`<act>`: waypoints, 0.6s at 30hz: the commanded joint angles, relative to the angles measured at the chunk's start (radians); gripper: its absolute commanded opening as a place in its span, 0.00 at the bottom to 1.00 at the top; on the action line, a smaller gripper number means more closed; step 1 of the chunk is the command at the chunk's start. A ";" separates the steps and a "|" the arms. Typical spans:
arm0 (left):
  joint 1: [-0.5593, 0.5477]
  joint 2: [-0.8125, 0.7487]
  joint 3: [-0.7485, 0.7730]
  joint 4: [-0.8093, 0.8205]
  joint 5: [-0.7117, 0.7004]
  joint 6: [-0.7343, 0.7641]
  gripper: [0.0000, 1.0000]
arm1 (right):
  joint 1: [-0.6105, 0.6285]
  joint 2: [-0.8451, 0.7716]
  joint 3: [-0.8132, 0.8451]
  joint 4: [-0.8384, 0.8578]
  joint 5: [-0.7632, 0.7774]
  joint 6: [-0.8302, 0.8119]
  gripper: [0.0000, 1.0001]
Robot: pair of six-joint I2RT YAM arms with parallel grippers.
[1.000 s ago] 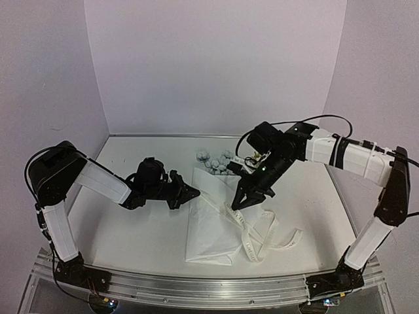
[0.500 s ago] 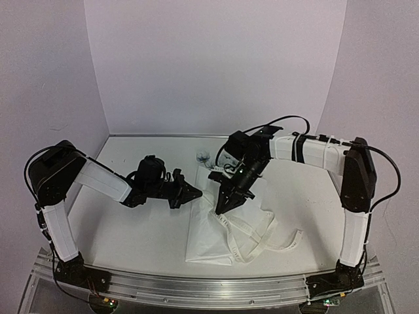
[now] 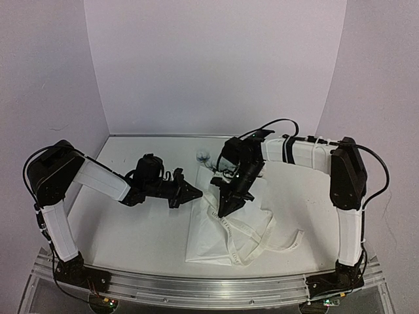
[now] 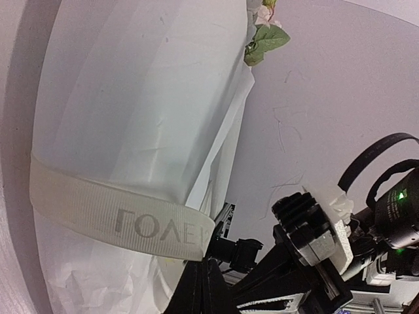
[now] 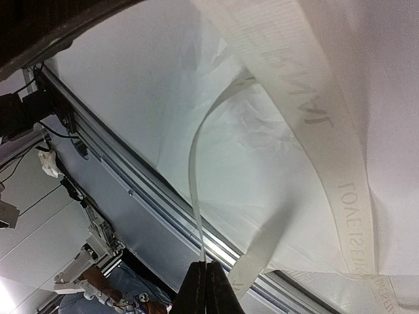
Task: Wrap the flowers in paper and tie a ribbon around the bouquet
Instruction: Cross the ribbon over the folded bouquet.
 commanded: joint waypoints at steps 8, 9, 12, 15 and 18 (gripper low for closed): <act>0.006 -0.038 0.038 0.041 0.054 0.011 0.00 | 0.024 0.068 0.049 -0.119 0.296 0.088 0.00; 0.006 -0.038 0.037 0.038 0.054 0.011 0.00 | 0.023 0.067 0.053 -0.120 0.327 0.102 0.00; 0.005 -0.038 0.031 0.030 0.053 0.010 0.00 | 0.026 0.059 0.063 -0.118 0.404 0.131 0.00; 0.005 -0.036 0.026 0.024 0.051 0.008 0.00 | 0.039 0.051 0.080 -0.117 0.472 0.142 0.00; 0.005 -0.035 0.031 0.028 0.055 0.007 0.00 | 0.062 0.051 0.110 -0.119 0.529 0.140 0.00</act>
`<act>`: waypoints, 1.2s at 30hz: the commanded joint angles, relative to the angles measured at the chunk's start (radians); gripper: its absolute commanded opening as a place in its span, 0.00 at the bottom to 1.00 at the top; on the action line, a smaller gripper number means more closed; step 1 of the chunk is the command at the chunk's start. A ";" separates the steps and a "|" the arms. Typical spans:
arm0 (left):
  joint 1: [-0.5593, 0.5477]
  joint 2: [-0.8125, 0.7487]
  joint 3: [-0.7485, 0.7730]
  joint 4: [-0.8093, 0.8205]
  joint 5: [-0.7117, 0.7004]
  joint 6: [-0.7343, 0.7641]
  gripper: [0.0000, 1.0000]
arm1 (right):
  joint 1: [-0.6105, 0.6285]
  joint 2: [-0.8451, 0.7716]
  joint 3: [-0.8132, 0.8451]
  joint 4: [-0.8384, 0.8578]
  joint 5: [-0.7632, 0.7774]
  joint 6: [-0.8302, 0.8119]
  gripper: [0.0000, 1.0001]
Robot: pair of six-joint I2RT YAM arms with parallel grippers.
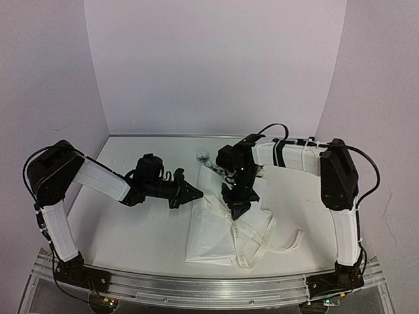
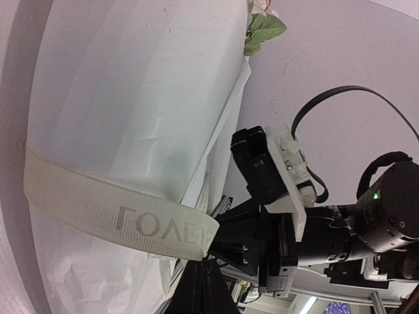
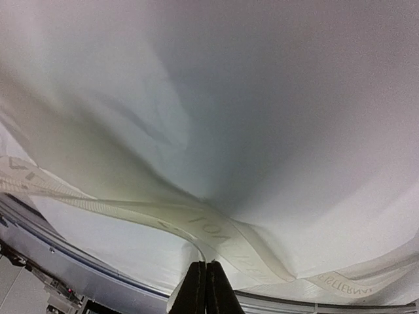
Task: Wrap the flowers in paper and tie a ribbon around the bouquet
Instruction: Cross the ribbon over the folded bouquet.
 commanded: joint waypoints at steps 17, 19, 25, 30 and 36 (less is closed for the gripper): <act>0.008 -0.037 0.033 0.027 0.033 -0.022 0.00 | 0.167 -0.158 0.017 0.010 0.548 0.031 0.00; 0.008 -0.037 0.030 0.035 0.036 -0.029 0.00 | 0.185 -0.175 0.002 0.024 0.564 0.022 0.00; 0.010 -0.039 0.021 0.058 0.047 -0.047 0.00 | 0.230 -0.180 -0.007 0.042 0.543 -0.026 0.00; 0.012 -0.041 0.022 0.063 0.063 -0.054 0.00 | 0.268 -0.161 -0.001 0.041 0.523 -0.056 0.00; 0.017 -0.034 0.022 0.070 0.073 -0.062 0.00 | 0.300 -0.145 -0.002 0.040 0.470 -0.073 0.00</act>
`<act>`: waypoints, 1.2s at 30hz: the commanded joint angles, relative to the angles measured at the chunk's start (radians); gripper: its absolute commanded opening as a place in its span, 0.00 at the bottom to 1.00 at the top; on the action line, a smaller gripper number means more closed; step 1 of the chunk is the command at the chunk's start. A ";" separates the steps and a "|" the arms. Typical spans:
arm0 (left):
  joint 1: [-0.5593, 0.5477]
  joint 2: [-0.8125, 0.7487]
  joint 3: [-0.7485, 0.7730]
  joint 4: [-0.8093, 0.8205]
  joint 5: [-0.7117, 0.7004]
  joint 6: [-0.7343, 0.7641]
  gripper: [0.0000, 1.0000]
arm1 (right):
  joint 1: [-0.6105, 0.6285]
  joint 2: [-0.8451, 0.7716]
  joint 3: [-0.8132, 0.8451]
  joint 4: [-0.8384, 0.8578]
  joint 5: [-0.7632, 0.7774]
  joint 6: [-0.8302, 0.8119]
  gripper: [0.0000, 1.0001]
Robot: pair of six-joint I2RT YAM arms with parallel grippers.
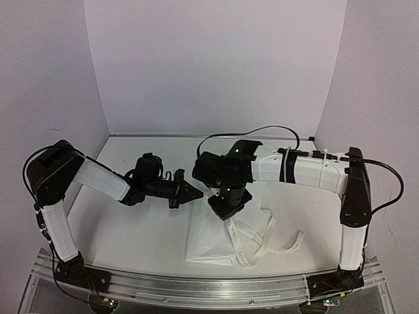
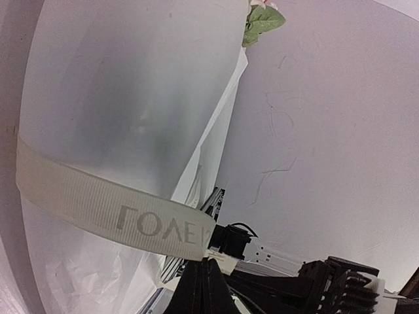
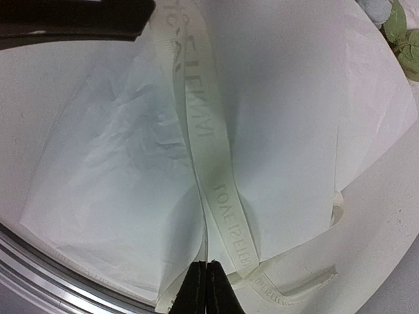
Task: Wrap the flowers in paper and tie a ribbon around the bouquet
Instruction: Cross the ribbon over the folded bouquet.
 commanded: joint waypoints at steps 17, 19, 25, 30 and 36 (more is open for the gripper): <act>0.013 -0.026 -0.020 0.148 0.060 -0.072 0.00 | 0.008 0.073 0.000 -0.018 -0.105 0.066 0.00; 0.014 -0.026 -0.019 0.149 0.062 -0.072 0.00 | -0.006 0.079 0.001 -0.029 -0.062 0.106 0.00; 0.013 -0.019 -0.013 0.156 0.076 -0.072 0.00 | -0.023 0.083 0.000 -0.031 0.044 0.168 0.00; 0.013 -0.016 -0.007 0.175 0.109 -0.077 0.00 | -0.054 0.066 -0.079 0.105 -0.038 0.176 0.00; 0.013 -0.008 0.010 0.199 0.148 -0.090 0.00 | -0.058 -0.068 -0.272 0.361 -0.095 0.149 0.00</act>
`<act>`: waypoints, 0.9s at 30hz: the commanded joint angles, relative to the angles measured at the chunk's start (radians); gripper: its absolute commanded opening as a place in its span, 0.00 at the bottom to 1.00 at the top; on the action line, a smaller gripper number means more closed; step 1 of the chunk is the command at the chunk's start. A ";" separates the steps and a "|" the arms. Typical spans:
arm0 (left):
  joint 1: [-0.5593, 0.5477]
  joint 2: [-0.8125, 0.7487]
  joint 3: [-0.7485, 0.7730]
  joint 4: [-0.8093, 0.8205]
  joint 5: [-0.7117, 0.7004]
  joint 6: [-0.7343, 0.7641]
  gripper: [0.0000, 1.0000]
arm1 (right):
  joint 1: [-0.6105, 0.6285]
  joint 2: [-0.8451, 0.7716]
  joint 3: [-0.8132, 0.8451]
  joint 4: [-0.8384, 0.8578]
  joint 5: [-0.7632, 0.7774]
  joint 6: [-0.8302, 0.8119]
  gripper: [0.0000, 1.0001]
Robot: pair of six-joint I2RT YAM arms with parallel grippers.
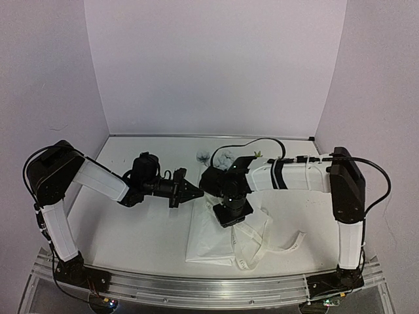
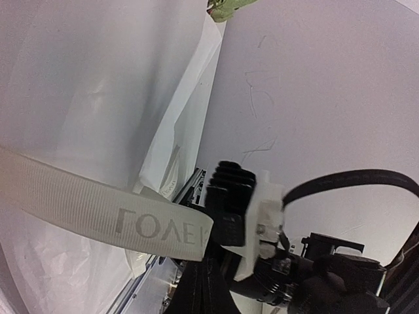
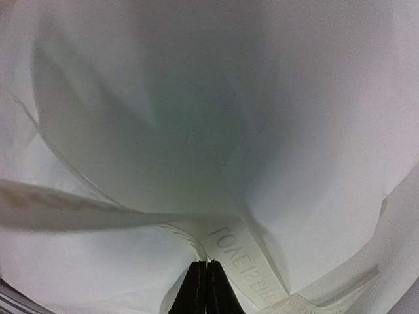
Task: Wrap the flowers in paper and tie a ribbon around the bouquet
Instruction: Cross the ribbon over the folded bouquet.
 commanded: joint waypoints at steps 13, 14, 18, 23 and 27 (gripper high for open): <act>0.005 0.021 0.026 0.182 0.086 -0.088 0.00 | -0.019 -0.200 -0.231 0.491 -0.189 -0.055 0.00; 0.005 0.020 0.026 0.183 0.088 -0.088 0.00 | -0.020 -0.195 -0.228 0.503 -0.196 -0.059 0.00; 0.005 0.016 0.022 0.179 0.087 -0.088 0.00 | -0.038 -0.159 -0.221 0.543 -0.196 -0.047 0.00; 0.005 0.020 0.018 0.181 0.087 -0.091 0.00 | -0.041 -0.151 -0.220 0.543 -0.034 -0.038 0.00; 0.005 0.026 0.017 0.182 0.088 -0.093 0.00 | -0.040 -0.146 -0.211 0.545 0.061 -0.050 0.00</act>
